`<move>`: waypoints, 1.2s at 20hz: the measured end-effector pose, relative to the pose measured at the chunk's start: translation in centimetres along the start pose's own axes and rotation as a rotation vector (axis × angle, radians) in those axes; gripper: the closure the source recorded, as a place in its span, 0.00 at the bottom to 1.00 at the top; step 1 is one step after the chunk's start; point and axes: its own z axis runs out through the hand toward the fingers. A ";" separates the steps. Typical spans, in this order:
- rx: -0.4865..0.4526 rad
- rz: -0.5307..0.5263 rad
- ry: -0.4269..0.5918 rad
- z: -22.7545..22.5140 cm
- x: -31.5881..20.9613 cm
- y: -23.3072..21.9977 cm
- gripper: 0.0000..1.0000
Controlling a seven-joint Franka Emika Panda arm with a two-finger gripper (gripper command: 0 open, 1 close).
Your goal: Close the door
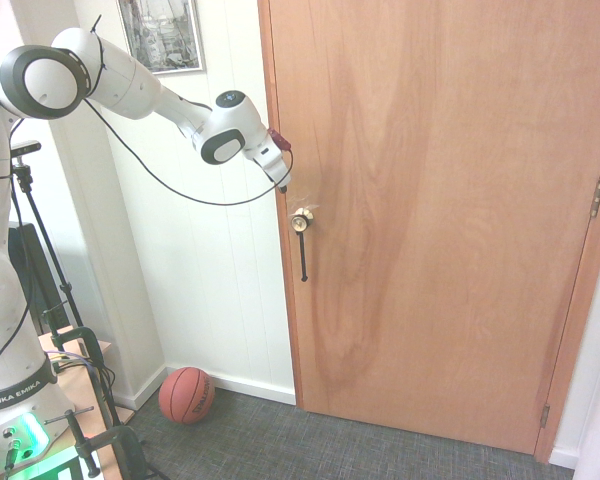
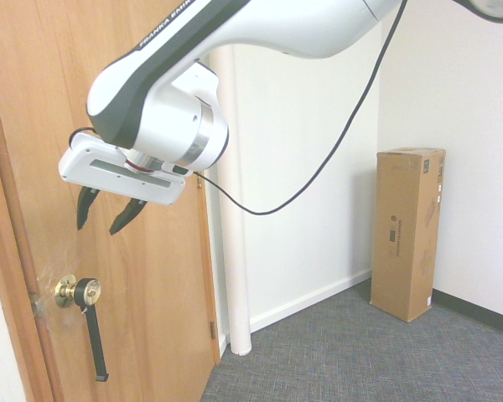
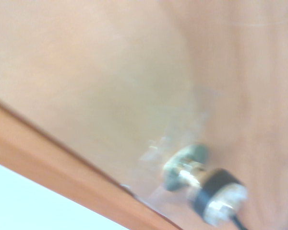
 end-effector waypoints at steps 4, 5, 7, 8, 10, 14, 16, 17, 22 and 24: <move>0.088 0.038 0.033 1.0 0.7 -0.9 1.00; 0.111 0.056 0.038 1.3 1.0 -0.9 1.00; 0.144 0.066 0.054 2.0 1.0 -0.8 1.00; 0.159 0.067 0.054 2.4 0.9 -0.9 1.00; 0.196 0.070 0.072 2.9 0.2 -1.6 1.00; 0.284 0.074 0.106 3.3 -0.8 -3.8 1.00; 0.311 0.077 0.119 3.4 -1.0 -4.7 1.00; 0.321 0.080 0.121 3.8 -1.1 -4.9 1.00; 0.326 0.092 0.160 8.0 -0.3 -4.0 1.00; 0.312 0.089 0.181 9.5 0.2 -3.6 1.00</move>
